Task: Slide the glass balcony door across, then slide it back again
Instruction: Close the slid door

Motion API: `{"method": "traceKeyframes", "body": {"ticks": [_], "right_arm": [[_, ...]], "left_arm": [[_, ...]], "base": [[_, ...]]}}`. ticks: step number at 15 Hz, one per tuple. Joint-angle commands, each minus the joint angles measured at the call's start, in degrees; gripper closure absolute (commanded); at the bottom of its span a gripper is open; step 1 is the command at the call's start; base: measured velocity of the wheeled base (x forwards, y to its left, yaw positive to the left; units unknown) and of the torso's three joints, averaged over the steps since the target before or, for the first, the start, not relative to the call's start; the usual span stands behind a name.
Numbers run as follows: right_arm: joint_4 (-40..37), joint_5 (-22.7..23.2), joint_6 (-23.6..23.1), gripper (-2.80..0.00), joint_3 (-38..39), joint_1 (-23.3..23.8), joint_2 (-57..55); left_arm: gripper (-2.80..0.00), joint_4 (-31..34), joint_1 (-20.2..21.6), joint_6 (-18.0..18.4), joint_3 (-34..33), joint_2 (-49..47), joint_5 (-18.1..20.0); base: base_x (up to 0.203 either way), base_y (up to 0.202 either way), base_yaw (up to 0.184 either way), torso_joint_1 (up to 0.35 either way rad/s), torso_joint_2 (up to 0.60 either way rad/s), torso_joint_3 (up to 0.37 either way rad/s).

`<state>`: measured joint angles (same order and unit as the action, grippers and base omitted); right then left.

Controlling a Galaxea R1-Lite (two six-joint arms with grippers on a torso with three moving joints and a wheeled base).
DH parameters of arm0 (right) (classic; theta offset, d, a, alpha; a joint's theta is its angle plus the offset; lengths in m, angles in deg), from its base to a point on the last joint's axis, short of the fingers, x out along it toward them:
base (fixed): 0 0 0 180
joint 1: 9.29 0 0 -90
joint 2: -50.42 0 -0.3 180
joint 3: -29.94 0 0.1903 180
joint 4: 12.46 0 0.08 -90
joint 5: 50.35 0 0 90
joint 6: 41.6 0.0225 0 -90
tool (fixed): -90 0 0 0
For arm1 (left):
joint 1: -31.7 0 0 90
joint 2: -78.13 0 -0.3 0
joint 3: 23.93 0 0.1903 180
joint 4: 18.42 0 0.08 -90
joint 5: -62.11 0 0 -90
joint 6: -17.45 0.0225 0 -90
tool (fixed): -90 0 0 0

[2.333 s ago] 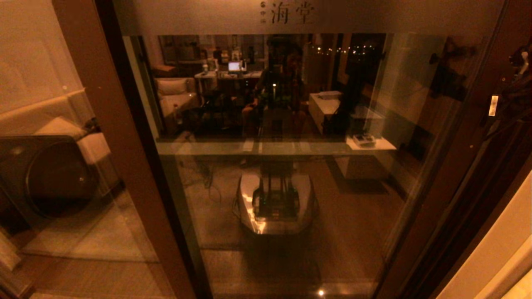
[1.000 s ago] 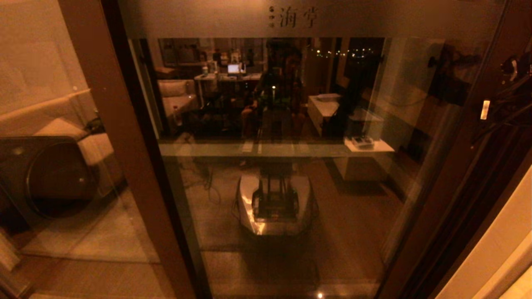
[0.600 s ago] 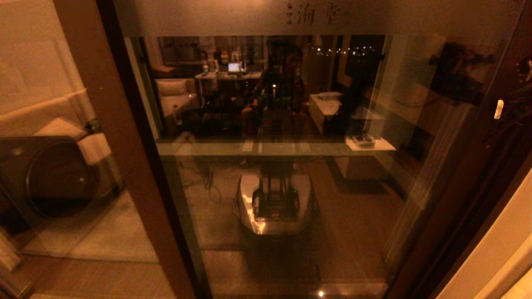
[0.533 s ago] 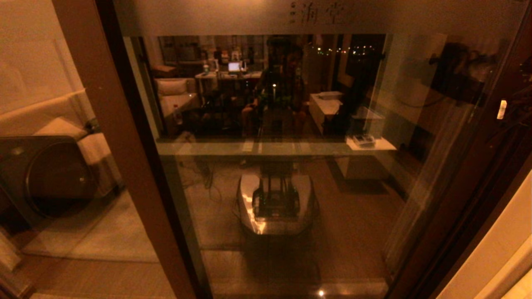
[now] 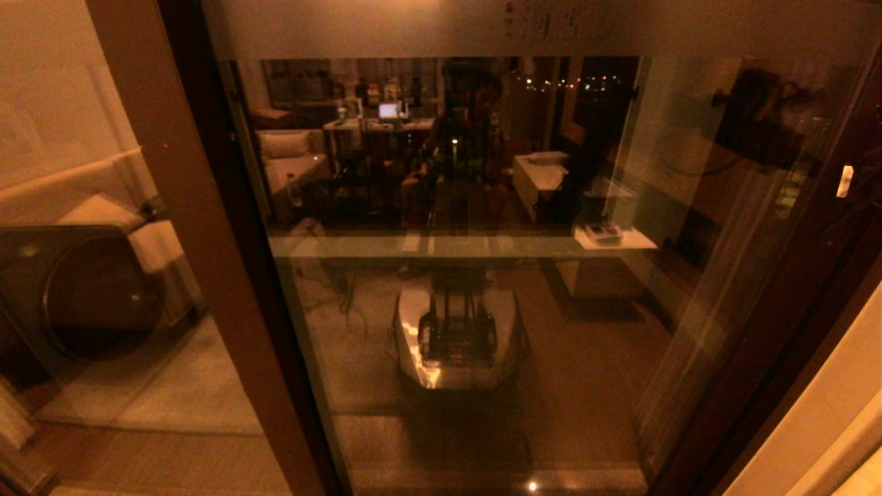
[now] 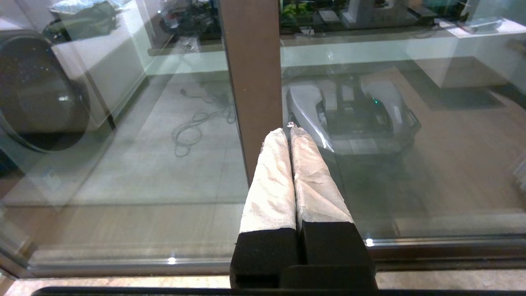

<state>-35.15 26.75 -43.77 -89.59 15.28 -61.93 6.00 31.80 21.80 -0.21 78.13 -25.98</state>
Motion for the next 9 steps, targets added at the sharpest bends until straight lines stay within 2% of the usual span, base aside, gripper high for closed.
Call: {"method": "traceKeyframes", "body": {"ticks": [1, 7, 9], "right_arm": [[-0.1, -0.1, 0.0, 0.0, 0.0, 0.2, 0.3], [0.0, 0.3, 0.3, 0.0, 0.0, 0.7, 1.0], [-0.1, 4.5, 1.4, 0.0, 1.3, 1.3, 4.6]], "left_arm": [[0.0, 0.0, 0.0, 0.0, 0.0, 0.0, 0.0], [0.0, 0.0, 0.0, 0.0, 0.0, 0.0, 0.0], [0.0, 0.0, 0.0, 0.0, 0.0, 0.0, 0.0]], "base": [[0.0, 0.0, 0.0, 0.0, 0.0, 0.0], [0.0, 0.0, 0.0, 0.0, 0.0, 0.0], [0.0, 0.0, 0.0, 0.0, 0.0, 0.0]]}}
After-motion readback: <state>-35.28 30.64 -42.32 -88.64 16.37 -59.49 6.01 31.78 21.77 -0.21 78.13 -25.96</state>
